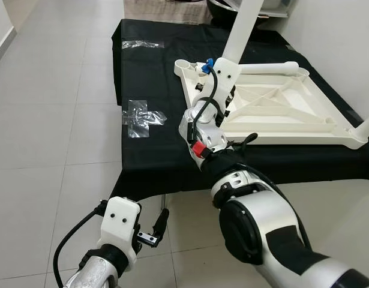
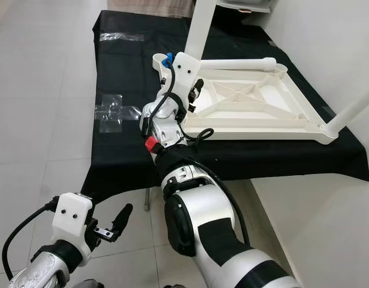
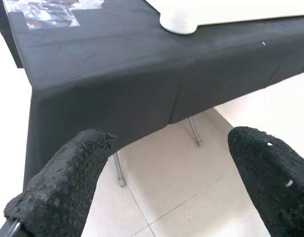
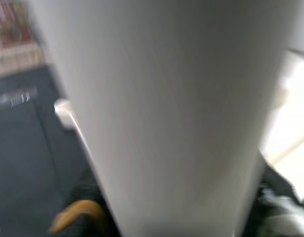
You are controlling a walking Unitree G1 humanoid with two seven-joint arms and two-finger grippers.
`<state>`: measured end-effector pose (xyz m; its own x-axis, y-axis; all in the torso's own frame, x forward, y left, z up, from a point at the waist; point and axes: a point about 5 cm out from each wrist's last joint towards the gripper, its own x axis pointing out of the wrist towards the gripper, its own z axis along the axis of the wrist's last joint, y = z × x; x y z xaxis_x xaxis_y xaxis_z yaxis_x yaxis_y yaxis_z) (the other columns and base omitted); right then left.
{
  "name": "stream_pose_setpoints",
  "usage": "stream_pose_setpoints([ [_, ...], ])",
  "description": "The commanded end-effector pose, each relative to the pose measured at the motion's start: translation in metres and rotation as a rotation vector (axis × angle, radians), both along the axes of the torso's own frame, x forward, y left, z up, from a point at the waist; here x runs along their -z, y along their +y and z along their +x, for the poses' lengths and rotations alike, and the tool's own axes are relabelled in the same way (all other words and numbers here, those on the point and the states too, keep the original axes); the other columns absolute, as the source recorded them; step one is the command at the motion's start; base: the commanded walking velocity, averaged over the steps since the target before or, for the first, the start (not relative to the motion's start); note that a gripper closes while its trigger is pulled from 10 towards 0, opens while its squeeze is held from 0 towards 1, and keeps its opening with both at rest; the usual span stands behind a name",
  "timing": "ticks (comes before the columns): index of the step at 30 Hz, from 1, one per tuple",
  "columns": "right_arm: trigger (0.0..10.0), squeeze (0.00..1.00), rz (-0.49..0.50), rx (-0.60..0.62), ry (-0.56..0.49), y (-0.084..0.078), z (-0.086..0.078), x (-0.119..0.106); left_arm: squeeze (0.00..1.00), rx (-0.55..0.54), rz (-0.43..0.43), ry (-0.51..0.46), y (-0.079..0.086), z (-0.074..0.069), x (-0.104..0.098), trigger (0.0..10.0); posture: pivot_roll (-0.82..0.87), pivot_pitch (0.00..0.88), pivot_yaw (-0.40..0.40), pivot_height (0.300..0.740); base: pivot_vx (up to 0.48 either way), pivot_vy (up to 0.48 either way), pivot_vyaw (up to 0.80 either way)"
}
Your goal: Building children table
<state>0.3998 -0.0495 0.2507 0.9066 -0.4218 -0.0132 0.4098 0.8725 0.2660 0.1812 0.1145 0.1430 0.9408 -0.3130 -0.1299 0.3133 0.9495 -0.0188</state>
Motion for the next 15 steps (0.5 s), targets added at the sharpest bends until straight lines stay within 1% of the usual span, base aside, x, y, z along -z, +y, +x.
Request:
stream_pose_setpoints([
  [1,10.0,1.00,-0.002,0.001,0.035,-0.004,0.000,0.011,0.00,0.017,-0.005,0.027,-0.002,-0.002,0.004,10.0,0.16,0.174,-0.145,0.740,0.000,0.000,0.00],
  [3,10.0,1.00,-0.014,0.010,0.023,-0.006,0.000,0.009,0.00,0.018,-0.006,0.027,-0.002,-0.002,0.004,10.0,0.16,0.175,-0.144,0.740,0.000,0.000,0.00],
  [4,10.0,0.55,-0.019,-0.003,0.008,-0.006,0.000,0.008,0.00,0.018,-0.007,0.028,-0.002,-0.001,0.004,10.0,0.16,0.176,-0.141,0.740,0.000,0.000,0.00],
  [5,10.0,0.00,-0.022,-0.017,-0.008,-0.006,0.000,0.007,0.00,0.018,-0.008,0.028,-0.002,-0.001,0.004,10.0,0.16,0.176,-0.141,0.740,0.000,0.000,0.00],
  [6,10.0,0.00,-0.022,-0.017,-0.008,-0.006,0.000,0.007,0.00,0.018,-0.008,0.028,-0.002,-0.001,0.004,10.0,0.16,0.176,-0.141,0.740,0.000,0.000,0.00],
  [8,10.0,0.00,-0.044,-0.044,-0.051,-0.007,0.000,0.003,0.00,0.018,-0.009,0.029,-0.003,-0.001,0.005,10.0,0.16,0.176,-0.139,0.740,0.000,0.000,0.00],
  [10,10.0,0.00,-0.049,-0.054,-0.065,-0.008,0.000,0.002,0.00,0.017,-0.009,0.029,-0.003,-0.001,0.005,10.0,0.16,0.176,-0.139,0.740,0.000,0.000,0.00],
  [11,10.0,0.00,-0.069,-0.120,-0.134,-0.010,0.000,-0.003,0.00,0.017,-0.010,0.030,-0.003,0.000,0.005,10.0,0.16,0.178,-0.137,0.740,0.000,0.000,0.00],
  [12,10.0,0.00,-0.069,-0.120,-0.134,-0.010,0.000,-0.003,0.00,0.017,-0.010,0.030,-0.003,0.000,0.005,10.0,0.16,0.178,-0.137,0.740,0.000,0.000,0.00],
  [14,10.0,0.00,-0.109,-0.178,-0.192,-0.021,0.000,0.000,0.00,0.016,-0.012,0.029,-0.003,0.000,0.005,10.0,0.15,0.177,-0.139,0.740,0.000,0.000,0.00],
  [15,10.0,0.00,-0.118,-0.192,-0.196,-0.023,0.000,0.001,0.00,0.015,-0.011,0.029,-0.002,0.000,0.005,10.0,0.15,0.177,-0.139,0.740,0.000,0.000,0.00],
])
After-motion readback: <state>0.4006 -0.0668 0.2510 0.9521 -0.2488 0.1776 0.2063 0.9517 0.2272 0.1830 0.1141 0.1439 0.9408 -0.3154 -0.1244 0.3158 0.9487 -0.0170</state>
